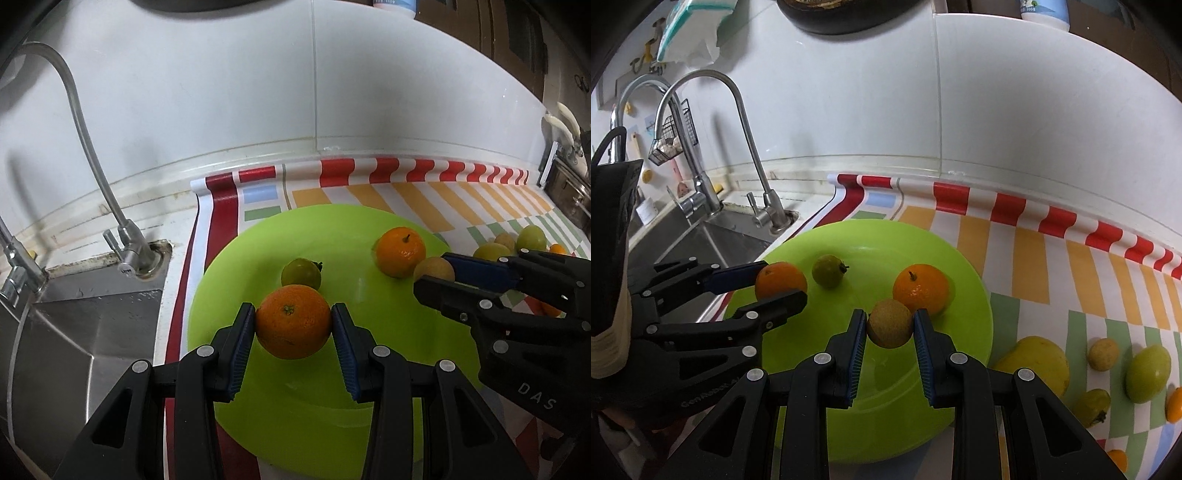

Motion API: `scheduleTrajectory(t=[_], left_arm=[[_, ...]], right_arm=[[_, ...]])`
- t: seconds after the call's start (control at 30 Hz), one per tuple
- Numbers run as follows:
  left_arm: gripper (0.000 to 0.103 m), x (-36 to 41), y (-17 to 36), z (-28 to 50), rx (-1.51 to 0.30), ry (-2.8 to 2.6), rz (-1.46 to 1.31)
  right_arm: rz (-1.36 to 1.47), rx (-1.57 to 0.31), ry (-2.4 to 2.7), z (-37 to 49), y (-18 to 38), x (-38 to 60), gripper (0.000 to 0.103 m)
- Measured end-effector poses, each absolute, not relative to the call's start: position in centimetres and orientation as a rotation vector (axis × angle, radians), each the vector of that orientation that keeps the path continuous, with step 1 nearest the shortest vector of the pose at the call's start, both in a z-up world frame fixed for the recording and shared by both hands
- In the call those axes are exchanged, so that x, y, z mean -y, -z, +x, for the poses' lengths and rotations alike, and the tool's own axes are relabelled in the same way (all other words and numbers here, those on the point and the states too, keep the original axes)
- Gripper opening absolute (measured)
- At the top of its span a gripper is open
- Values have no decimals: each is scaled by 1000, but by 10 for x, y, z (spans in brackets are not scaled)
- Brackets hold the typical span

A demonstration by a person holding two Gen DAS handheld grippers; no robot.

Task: Organize fruits
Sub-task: 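Lower and open the left tool on the plate while the right tool releases its fruit, then withdraw both open tools from the plate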

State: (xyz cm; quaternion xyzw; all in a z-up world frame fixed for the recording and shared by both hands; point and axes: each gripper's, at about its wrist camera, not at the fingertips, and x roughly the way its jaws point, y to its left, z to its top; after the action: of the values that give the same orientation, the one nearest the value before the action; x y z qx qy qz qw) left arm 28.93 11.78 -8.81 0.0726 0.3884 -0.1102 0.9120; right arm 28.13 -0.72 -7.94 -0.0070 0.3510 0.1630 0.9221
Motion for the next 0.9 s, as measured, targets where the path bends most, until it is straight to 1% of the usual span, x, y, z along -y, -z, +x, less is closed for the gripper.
scheduleTrajectory(t=[0.07, 0.17, 0.27, 0.4, 0.5, 0.73, 0.77, 0.83, 0.9], left_arm=[[42, -119, 88, 290, -812, 231, 136], [51, -121, 82, 285, -793, 208, 119], [51, -122, 70, 272, -767, 193, 108], [56, -124, 54, 251, -742, 180, 91], [58, -123, 43, 234, -716, 166, 87], [63, -111, 20, 201, -666, 164, 78], [64, -109, 17, 198, -659, 167, 78], [66, -104, 11, 189, -646, 172, 76], [67, -97, 7, 181, -632, 179, 78]], right_arm=[[1, -722, -331, 282, 79, 8, 28], [28, -702, -325, 280, 73, 13, 33], [25, -676, -312, 272, 66, 16, 34], [31, -647, -300, 255, 54, 22, 34], [36, -624, -290, 241, 47, 28, 40], [30, -584, -279, 206, 30, 42, 41], [32, -573, -279, 201, 28, 45, 43], [39, -555, -272, 192, 24, 51, 49], [42, -542, -263, 183, 20, 56, 49]])
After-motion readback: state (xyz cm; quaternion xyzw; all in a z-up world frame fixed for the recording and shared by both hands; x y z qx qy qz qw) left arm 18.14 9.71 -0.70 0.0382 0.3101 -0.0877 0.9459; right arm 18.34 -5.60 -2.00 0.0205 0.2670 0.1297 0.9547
